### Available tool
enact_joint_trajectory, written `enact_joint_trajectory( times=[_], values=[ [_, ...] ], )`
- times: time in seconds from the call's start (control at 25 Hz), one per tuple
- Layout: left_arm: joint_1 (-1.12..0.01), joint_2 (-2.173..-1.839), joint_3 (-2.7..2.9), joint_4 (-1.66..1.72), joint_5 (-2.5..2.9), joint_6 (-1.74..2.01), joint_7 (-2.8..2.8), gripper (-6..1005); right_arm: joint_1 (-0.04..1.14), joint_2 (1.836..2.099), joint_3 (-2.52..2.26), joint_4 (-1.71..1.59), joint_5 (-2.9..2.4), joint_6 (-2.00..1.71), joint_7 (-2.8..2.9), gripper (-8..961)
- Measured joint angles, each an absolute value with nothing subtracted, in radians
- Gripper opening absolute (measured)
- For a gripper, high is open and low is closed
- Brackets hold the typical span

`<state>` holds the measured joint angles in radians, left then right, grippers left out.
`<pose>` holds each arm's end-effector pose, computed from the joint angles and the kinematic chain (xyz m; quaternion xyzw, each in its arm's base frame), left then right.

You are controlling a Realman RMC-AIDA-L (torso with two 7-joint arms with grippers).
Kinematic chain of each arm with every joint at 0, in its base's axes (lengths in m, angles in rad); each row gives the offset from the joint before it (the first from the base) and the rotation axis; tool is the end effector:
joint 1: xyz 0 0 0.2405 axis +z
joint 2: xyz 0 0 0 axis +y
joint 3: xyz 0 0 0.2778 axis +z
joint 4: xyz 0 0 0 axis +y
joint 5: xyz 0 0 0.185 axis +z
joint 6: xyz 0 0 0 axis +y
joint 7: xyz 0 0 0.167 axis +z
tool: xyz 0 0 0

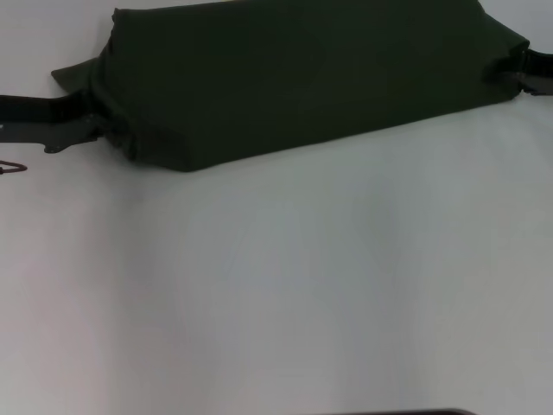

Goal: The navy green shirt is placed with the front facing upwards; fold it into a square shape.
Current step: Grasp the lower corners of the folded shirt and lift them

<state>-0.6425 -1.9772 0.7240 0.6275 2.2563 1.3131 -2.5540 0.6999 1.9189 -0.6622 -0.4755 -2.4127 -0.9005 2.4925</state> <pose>-0.2935 0.3787 -0.0069 -0.7060 -0.6783 -0.1488 0.1389 0.3496 0.4207 0.0262 -0.6712 0.6537 0.1103 0.3316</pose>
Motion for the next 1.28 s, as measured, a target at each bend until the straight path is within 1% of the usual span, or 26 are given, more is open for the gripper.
enact_joint_trajectory(
  times=[0.36, 0.52, 0.6, 0.8, 0.88, 0.96, 1.16, 1.28],
  values=[
    [-0.645, -1.977, 0.725, 0.627, 2.256, 1.318, -2.554, 100, 0.698, 1.904, -0.672, -0.475, -2.414, -0.932, 2.516, 402],
    [-0.645, -1.973, 0.727, 0.627, 2.256, 1.320, -2.554, 104, 0.696, 1.902, -0.668, -0.482, -2.414, -0.952, 2.518, 236],
    [-0.644, -1.970, 0.728, 0.627, 2.258, 1.323, -2.554, 105, 0.694, 1.896, -0.668, -0.486, -2.415, -0.974, 2.519, 153],
    [-0.644, -1.952, 0.732, 0.625, 2.266, 1.376, -2.544, 109, 0.679, 1.872, -0.671, -0.495, -2.415, -1.051, 2.528, 21],
    [-0.642, -1.942, 0.732, 0.623, 2.270, 1.399, -2.539, 110, 0.664, 1.860, -0.672, -0.510, -2.420, -1.099, 2.541, 21],
    [-0.639, -1.929, 0.733, 0.621, 2.277, 1.429, -2.538, 112, 0.647, 1.854, -0.672, -0.544, -2.440, -1.162, 2.556, 21],
    [-0.639, -1.907, 0.744, 0.620, 2.335, 1.483, -2.544, 116, 0.605, 1.852, -0.666, -0.636, -2.493, -1.350, 2.582, 22],
    [-0.643, -1.907, 0.747, 0.620, 2.365, 1.497, -2.548, 118, 0.588, 1.855, -0.664, -0.667, -2.494, -1.438, 2.582, 22]
  ],
)
